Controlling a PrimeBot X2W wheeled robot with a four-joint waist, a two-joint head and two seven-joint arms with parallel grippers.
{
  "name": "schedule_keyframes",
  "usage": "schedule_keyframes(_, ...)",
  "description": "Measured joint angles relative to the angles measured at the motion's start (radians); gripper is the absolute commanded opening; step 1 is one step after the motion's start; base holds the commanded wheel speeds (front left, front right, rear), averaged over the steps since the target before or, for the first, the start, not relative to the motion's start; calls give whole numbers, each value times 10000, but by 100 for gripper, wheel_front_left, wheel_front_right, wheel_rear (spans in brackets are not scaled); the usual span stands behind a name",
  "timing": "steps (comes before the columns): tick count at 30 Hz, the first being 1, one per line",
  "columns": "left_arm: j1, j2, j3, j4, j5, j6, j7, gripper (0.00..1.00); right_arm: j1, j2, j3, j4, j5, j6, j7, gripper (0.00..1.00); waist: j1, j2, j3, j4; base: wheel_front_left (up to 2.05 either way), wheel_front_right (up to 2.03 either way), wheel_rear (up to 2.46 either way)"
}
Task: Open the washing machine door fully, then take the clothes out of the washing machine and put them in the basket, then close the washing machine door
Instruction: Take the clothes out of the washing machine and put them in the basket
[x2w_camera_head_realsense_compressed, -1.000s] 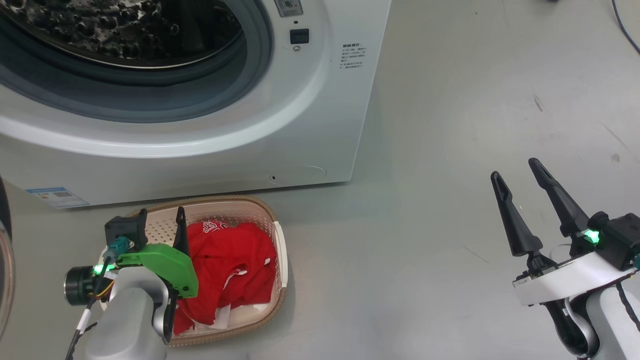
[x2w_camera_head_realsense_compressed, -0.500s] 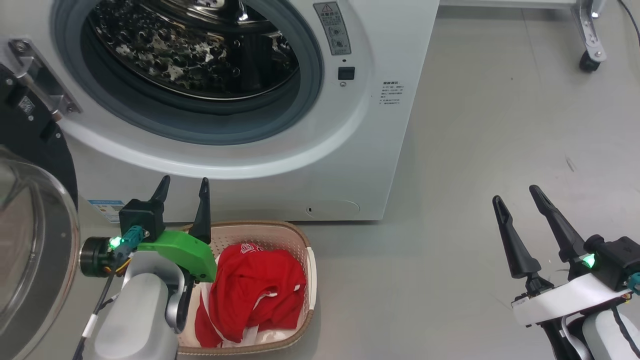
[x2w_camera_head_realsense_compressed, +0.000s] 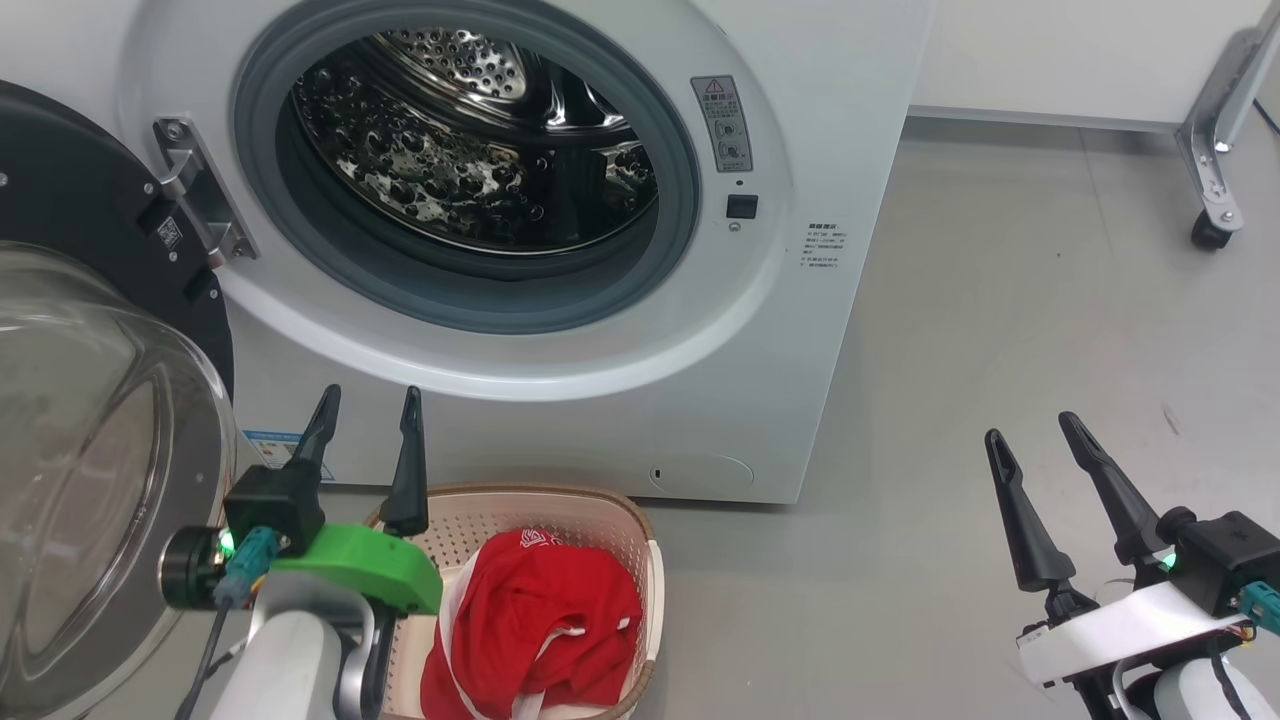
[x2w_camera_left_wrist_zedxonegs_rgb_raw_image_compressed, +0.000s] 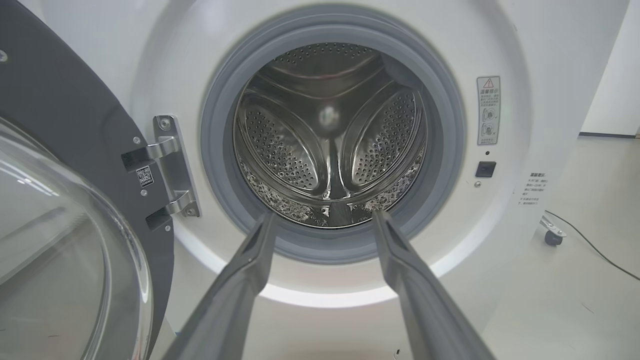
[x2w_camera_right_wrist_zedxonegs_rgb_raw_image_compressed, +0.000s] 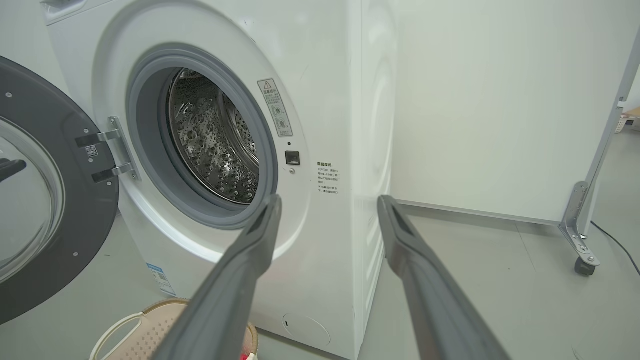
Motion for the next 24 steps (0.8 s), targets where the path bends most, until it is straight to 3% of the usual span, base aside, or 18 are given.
schedule_keyframes(11, 1414, 42, -77, -765, -33, 190, 0, 100, 261, 393, -713, 163, -61, -765, 0, 100, 0, 0, -330, -138, 0, 0, 0)
schedule_keyframes(16, 1656, 50, -144, -1064, -29, 261, 0, 100, 327, 506, -934, 136, -59, -953, 0, 100, 0, 0, -351, -206, 0, 0, 0)
schedule_keyframes(24, 1926, 56, -267, -1396, 40, 261, 0, 100, 411, 564, -915, 125, -61, -951, 0, 100, 0, 0, -350, -270, 0, 0, 0)
